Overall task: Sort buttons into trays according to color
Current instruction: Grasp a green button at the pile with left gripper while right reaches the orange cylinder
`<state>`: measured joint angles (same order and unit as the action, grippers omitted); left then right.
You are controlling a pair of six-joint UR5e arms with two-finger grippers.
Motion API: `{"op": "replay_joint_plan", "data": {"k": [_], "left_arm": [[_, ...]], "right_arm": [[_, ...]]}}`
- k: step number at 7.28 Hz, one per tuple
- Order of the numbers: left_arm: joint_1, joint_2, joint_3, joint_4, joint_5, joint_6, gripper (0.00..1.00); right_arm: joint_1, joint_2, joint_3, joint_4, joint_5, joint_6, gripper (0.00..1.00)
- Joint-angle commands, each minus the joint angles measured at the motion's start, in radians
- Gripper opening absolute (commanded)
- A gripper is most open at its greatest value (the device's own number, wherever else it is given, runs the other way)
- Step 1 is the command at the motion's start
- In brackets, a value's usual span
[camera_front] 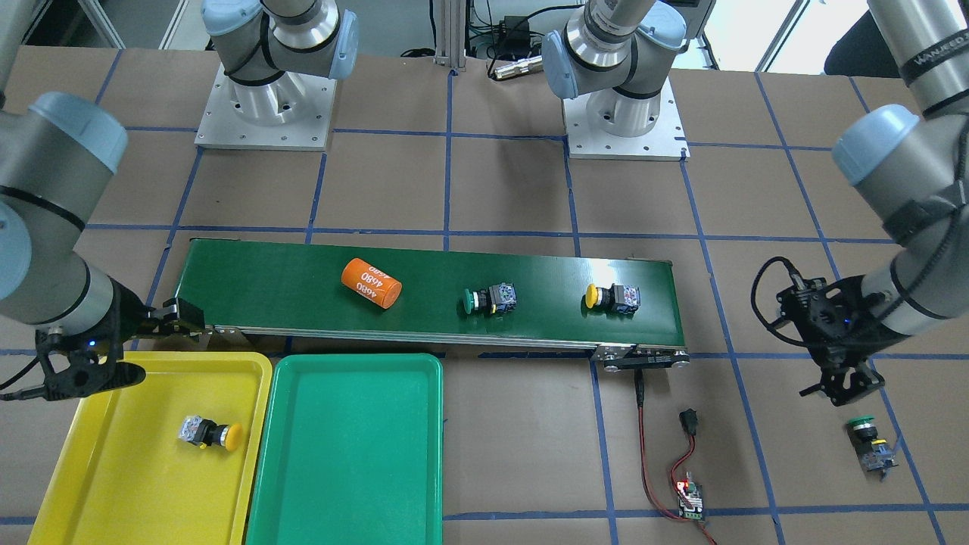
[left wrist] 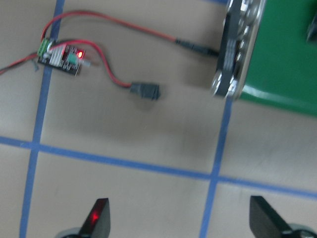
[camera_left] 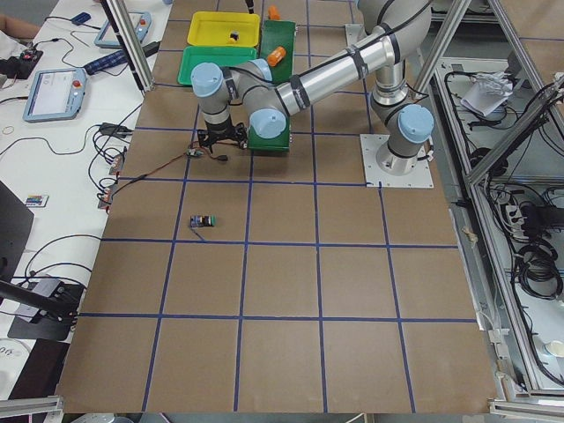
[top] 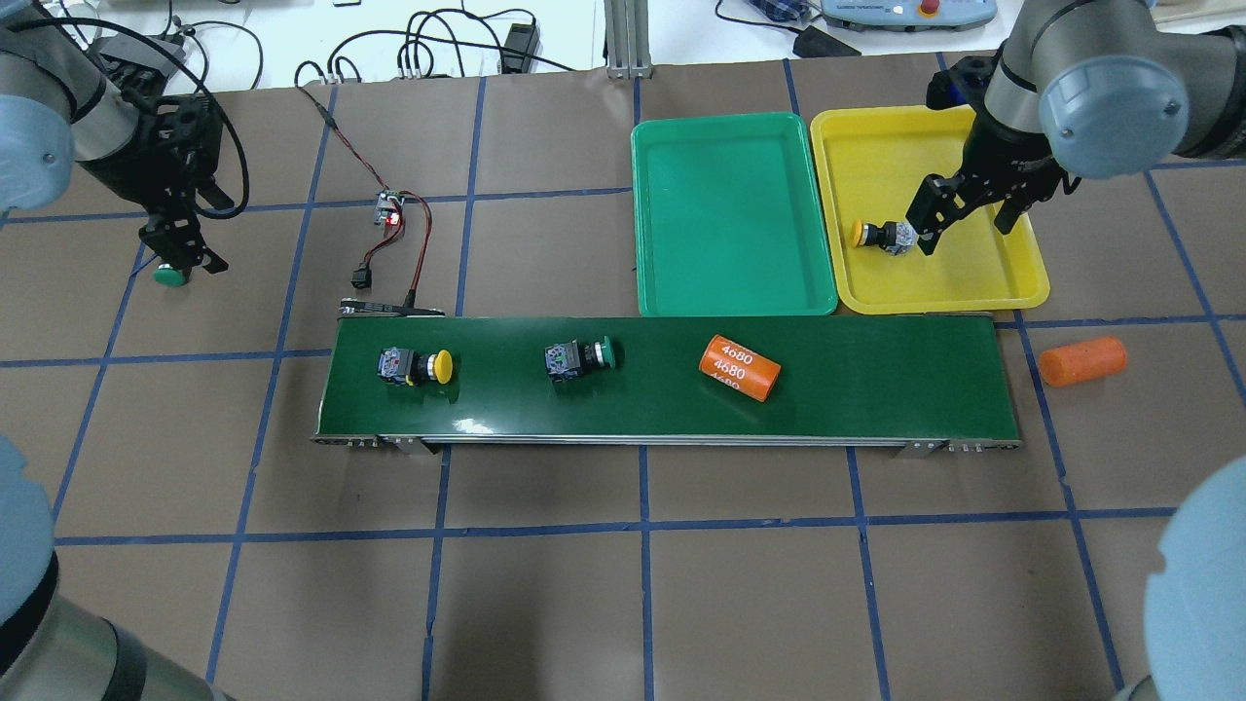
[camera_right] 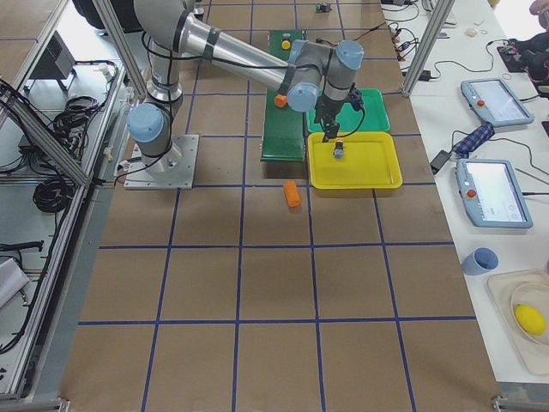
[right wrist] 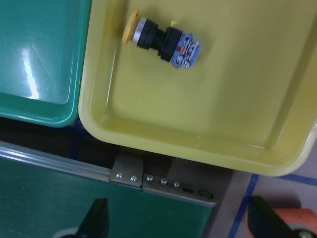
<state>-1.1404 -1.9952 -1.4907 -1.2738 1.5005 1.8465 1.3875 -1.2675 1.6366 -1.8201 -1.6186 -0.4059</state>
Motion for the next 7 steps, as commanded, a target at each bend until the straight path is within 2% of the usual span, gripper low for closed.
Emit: {"op": "replay_joint_plan", "data": {"k": [1,4,5,7], "left_arm": [[0.114,-0.107,0.126,-0.001,0.003,0.147,1.0],[0.145,-0.224,0.196,0.017,0.024,0.19,1.0],[0.159,-0.24,0.222,0.013,0.027,0.174,1.0],[0.166,-0.247,0.225,0.005,0.021,-0.104,1.0]], "right_arm": [[0.008,-0.131,0.156,-0.004,0.002,0.097,1.0],[0.015,-0.274,0.297,-0.013,0.005,0.148,1.0],[0.015,-0.277,0.305,-0.031,0.005,0.124,1.0],[0.033,-0.277,0.307,-0.031,0.013,-0.041,1.0]]}}
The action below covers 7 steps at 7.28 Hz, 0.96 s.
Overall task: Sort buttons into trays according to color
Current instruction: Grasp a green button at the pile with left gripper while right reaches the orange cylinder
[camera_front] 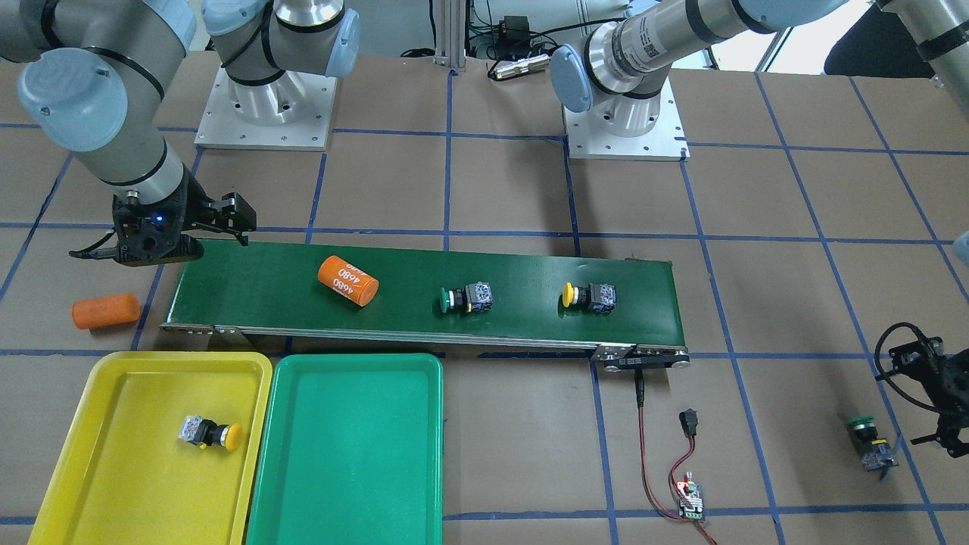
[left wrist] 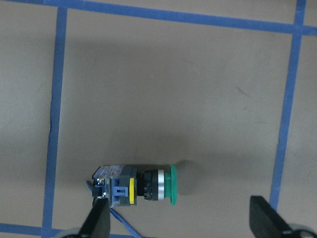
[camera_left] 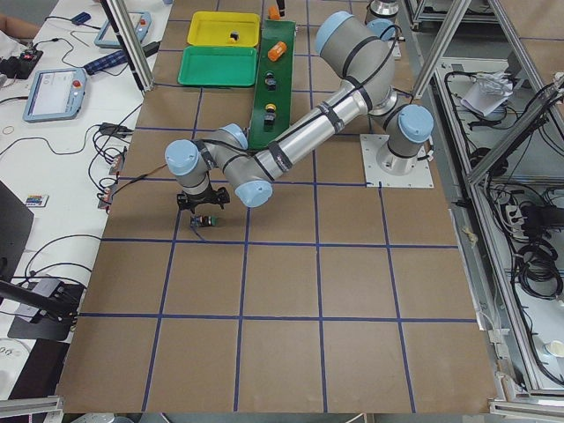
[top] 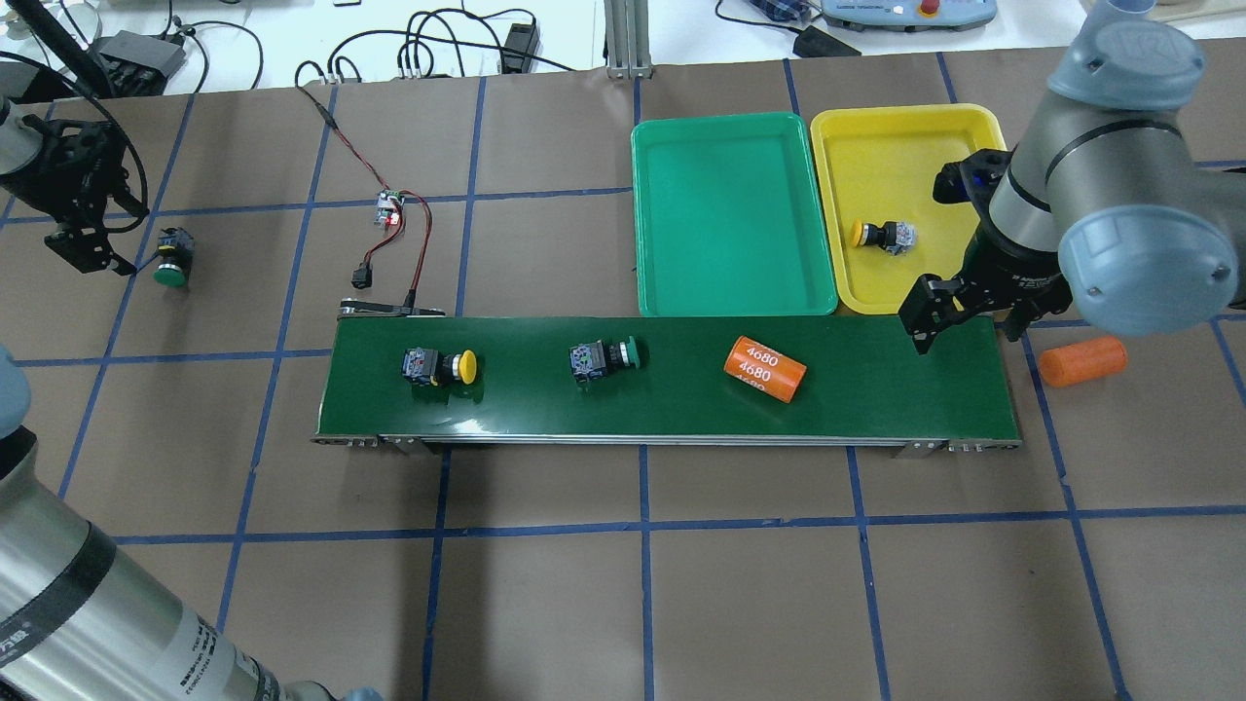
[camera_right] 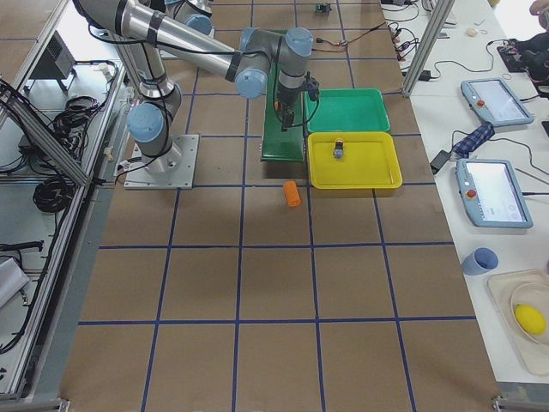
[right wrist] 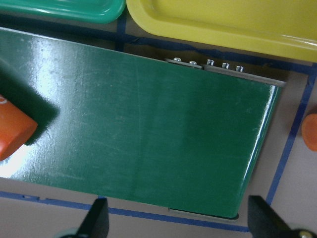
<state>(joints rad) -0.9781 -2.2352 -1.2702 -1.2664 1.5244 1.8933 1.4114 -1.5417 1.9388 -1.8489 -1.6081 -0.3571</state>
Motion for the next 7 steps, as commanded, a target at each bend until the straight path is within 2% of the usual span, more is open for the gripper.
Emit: {"op": "replay_joint_plan", "data": {"k": [1,2,3,4,5,6,7], "left_arm": [[0.003,-0.018,0.005,0.015,-0.009,-0.251,1.0],[0.001,-0.033,0.003,0.048,-0.015,-0.43,1.0],[-0.004,-0.053,0.005,0.088,-0.03,-0.504,1.0],[-0.005,-0.075,0.002,0.166,-0.03,-0.66,1.0],[-0.008,-0.093,0.0,0.176,-0.027,-0.786,1.0],[-0.02,-0.115,0.005,0.176,-0.01,-0.919,1.0],[-0.057,-0.115,0.005,0.165,0.079,-1.074,1.0]], "right_arm": [[0.009,-0.006,0.003,-0.003,0.002,-0.189,1.0],[0.009,-0.011,0.003,-0.003,0.004,-0.365,1.0],[0.011,-0.011,0.005,-0.003,0.004,-0.415,1.0],[0.014,-0.012,0.005,-0.001,0.007,-0.462,1.0],[0.029,-0.012,0.005,0.0,0.007,-0.553,1.0],[0.043,-0.012,0.005,0.013,0.007,-0.587,1.0],[0.049,-0.012,0.005,0.011,0.007,-0.72,1.0]]}}
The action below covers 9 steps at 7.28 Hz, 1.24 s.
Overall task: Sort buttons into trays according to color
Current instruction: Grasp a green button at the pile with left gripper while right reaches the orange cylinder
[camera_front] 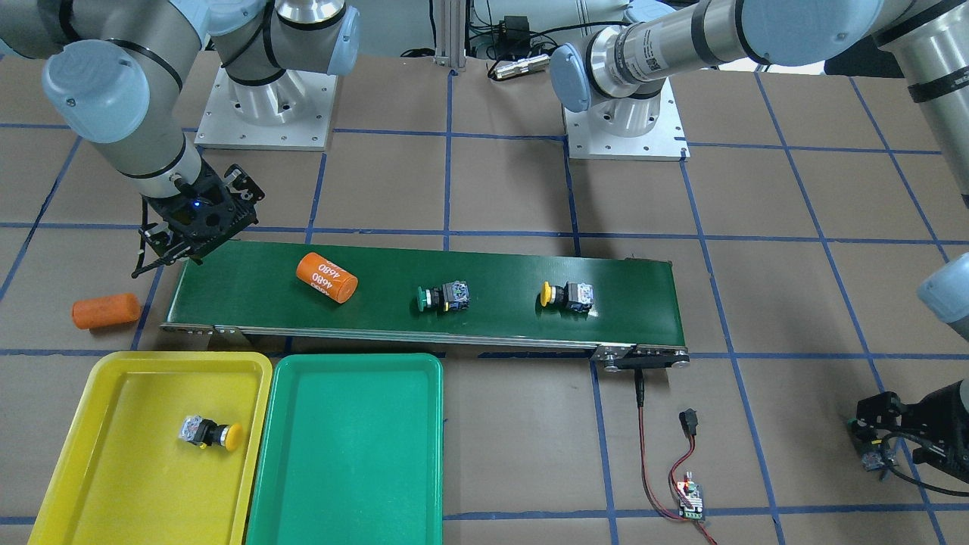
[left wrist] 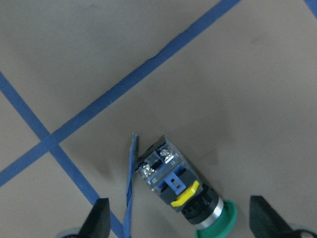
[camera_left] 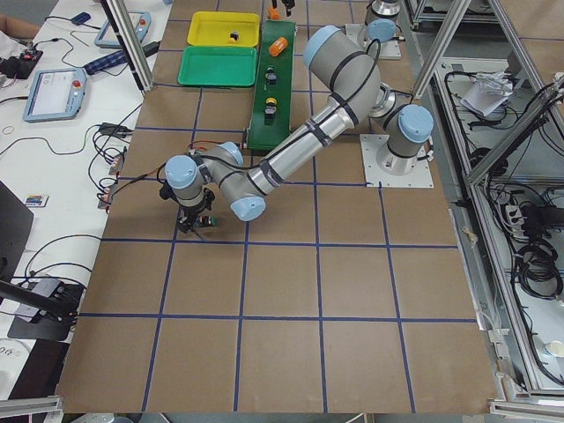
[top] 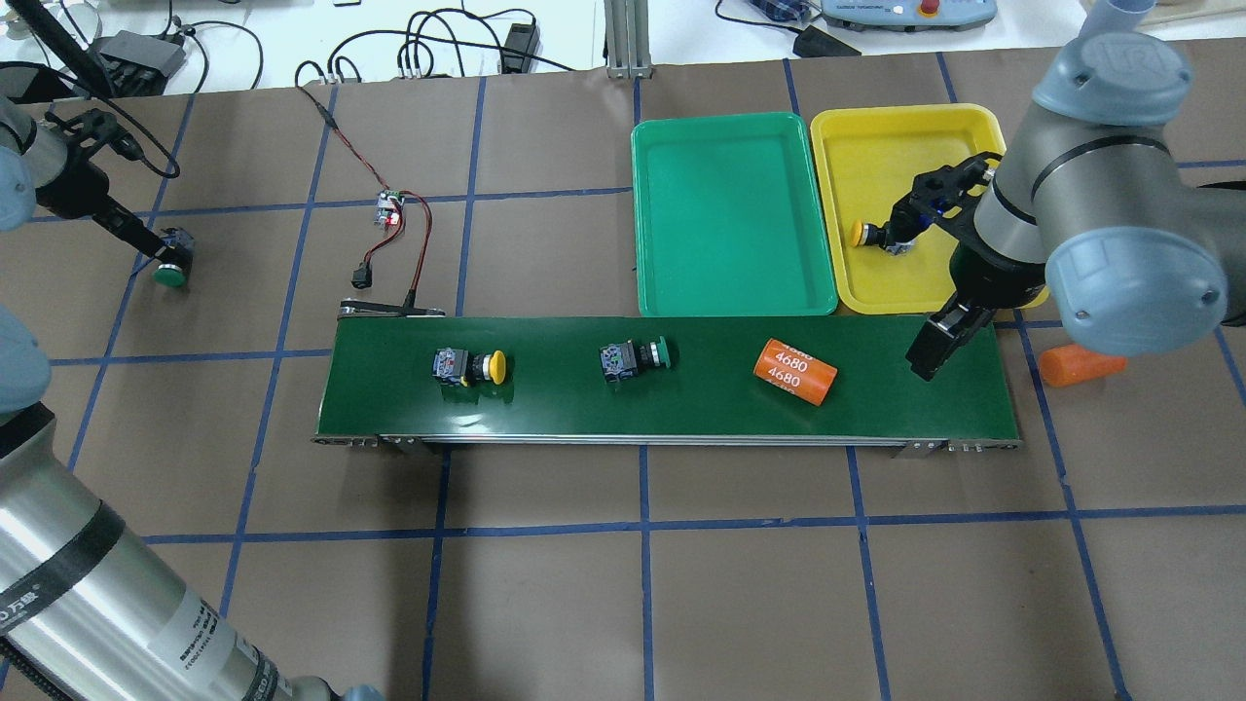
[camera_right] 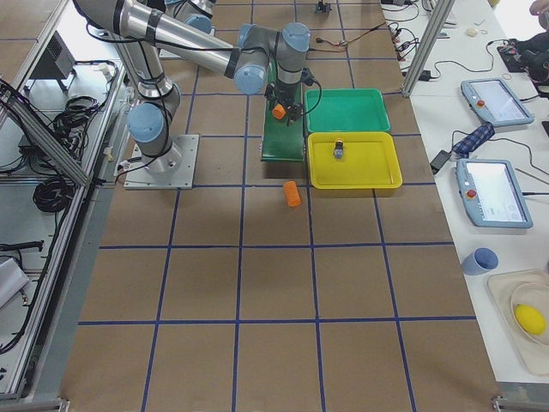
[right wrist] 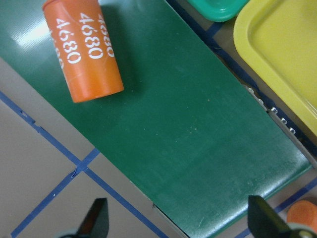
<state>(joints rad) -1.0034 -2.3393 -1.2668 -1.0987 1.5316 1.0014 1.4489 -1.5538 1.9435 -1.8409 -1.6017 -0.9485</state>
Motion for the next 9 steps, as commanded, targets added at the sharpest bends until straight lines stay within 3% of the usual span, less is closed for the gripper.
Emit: {"op": "replay_joint_plan", "data": {"k": [1,2,3,4,5,6,7,9], "left_arm": [[-0.047,-0.011,-0.003,-0.006,0.115,-0.197,1.0],[-0.046,-0.015,0.007,-0.006,0.12,-0.199,1.0],[-0.046,-0.018,0.013,-0.006,0.12,-0.199,0.57],[-0.046,-0.023,0.014,-0.004,0.113,-0.202,0.31],[-0.046,-0.023,0.012,-0.006,0.102,-0.24,0.22],[-0.046,-0.023,0.015,-0.006,0.102,-0.263,0.0],[-0.053,0.001,0.014,-0.015,0.094,-0.264,0.0],[-0.142,0.146,-0.022,-0.233,0.091,-0.224,0.0]], "right_arm": [[0.011,0.007,0.0,-0.009,0.0,-0.215,1.0],[0.013,0.009,0.002,-0.041,0.0,-0.298,1.0],[0.013,0.014,0.018,-0.111,0.003,-0.467,0.96],[0.013,0.015,0.047,-0.179,0.018,-0.551,0.96],[0.014,0.009,0.061,-0.199,0.023,-0.54,0.96],[0.024,0.012,0.068,-0.199,0.034,-0.529,0.98],[0.054,0.014,0.068,-0.201,0.049,-0.529,1.0],[0.071,0.032,0.068,-0.219,0.055,-0.529,1.0]]}}
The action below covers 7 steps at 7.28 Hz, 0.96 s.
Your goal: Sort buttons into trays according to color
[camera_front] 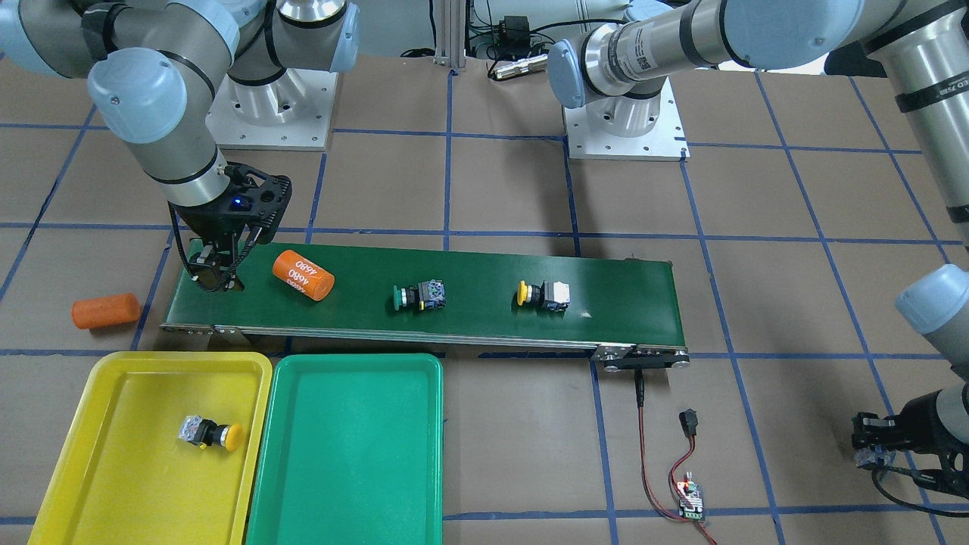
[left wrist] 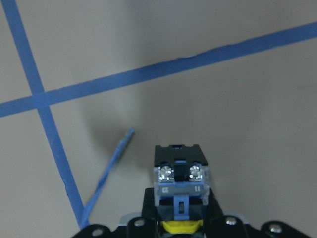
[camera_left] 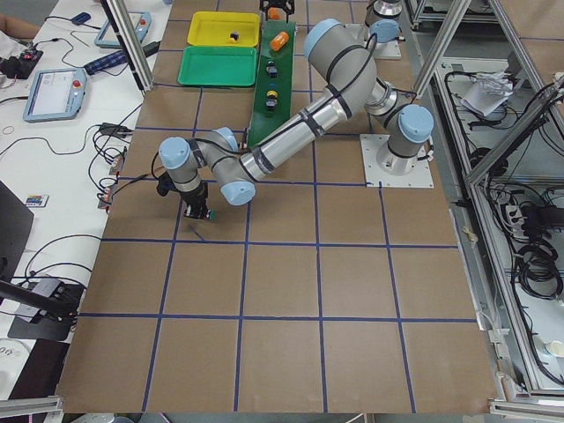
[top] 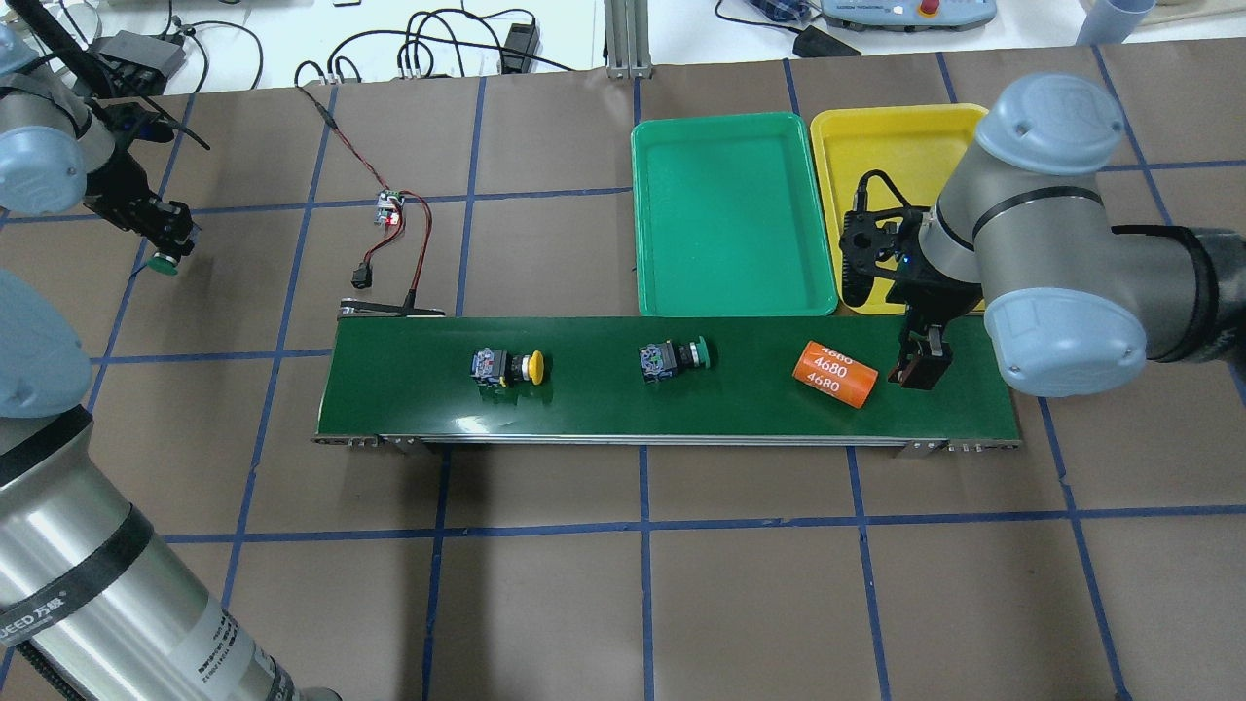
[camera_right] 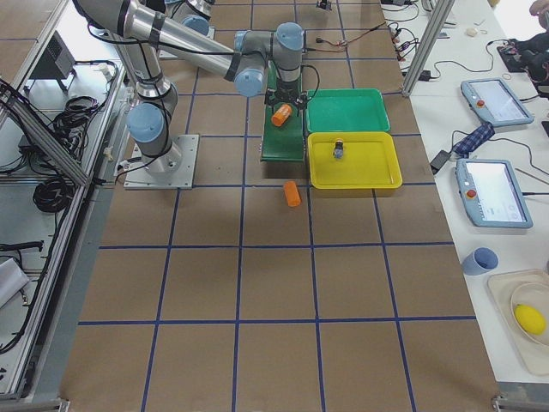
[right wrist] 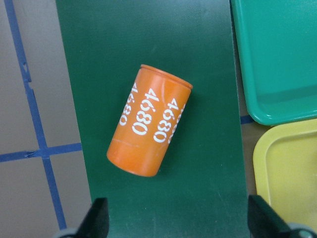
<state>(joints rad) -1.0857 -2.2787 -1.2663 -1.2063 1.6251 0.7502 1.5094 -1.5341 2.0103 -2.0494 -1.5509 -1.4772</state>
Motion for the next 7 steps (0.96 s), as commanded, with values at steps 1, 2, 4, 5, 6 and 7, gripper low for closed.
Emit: {"op": "replay_joint_plan", "data": {"k": [1,2,4,5,6,7], "left_arm": [[-0.153,0.173,-0.074,-0.194,0.002,0.082,0.0],[-0.228,0.252,-0.152,-0.215,0.004,0.128,0.0],[-0.293,0.406,-0.368,-0.21,-0.007,0.416,0.0],[-0.313,0.47,-0.463,-0.196,-0.008,0.542,0.0],[-0.357,0.497,-0.516,-0.132,-0.008,0.595,0.0],[-0.405,0.514,-0.548,-0.104,-0.007,0.615,0.0]], "right_arm": [[0.012,0.014,0.002,-0.012,0.005,0.0,1.0],[0.012,0.014,0.002,-0.012,0.005,-0.002,1.0],[0.017,0.015,0.002,-0.012,0.005,-0.002,1.0],[0.017,0.015,0.002,-0.012,0.005,-0.002,1.0],[0.017,0.015,0.005,-0.014,0.006,-0.002,1.0],[0.017,0.014,0.005,-0.014,0.011,-0.002,1.0]]}}
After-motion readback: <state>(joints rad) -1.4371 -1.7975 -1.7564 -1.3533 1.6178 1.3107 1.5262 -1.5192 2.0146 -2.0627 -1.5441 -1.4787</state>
